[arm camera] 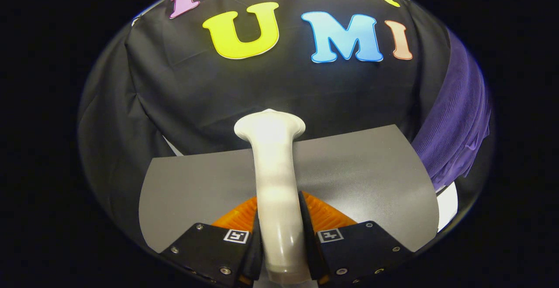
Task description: Iron the clothes twice with a garment steamer, once on the left side and once on the right side.
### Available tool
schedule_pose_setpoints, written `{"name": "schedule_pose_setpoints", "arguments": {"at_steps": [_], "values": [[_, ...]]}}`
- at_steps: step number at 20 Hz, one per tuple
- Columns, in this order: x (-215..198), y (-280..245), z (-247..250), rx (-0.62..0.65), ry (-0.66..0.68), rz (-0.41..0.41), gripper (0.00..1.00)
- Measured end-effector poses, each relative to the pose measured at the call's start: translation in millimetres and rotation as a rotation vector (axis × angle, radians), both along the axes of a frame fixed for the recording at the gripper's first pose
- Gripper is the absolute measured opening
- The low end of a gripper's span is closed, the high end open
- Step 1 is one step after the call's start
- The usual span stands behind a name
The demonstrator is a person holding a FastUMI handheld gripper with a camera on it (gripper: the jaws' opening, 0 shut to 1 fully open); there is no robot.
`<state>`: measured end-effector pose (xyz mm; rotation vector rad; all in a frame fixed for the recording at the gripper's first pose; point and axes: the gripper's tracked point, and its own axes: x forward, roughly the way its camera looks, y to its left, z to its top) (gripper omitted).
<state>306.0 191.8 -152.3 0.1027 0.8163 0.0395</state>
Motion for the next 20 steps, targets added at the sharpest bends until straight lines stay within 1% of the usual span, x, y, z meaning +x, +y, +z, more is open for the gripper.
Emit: {"name": "schedule_pose_setpoints", "arguments": {"at_steps": [2,5,8,11,15,17,20], "values": [[-3,0,1,0.005,-0.037,0.011,0.4],[-13,-4,5,0.069,-0.069,-0.004,0.38],[-31,-10,5,0.004,-0.084,0.019,0.37],[-55,-18,7,-0.018,-0.081,0.011,0.37],[-87,-35,38,-0.065,-0.164,0.032,0.37],[-107,-46,56,-0.071,-0.216,0.033,0.37],[-142,-68,81,-0.096,-0.294,0.056,0.37]]}}
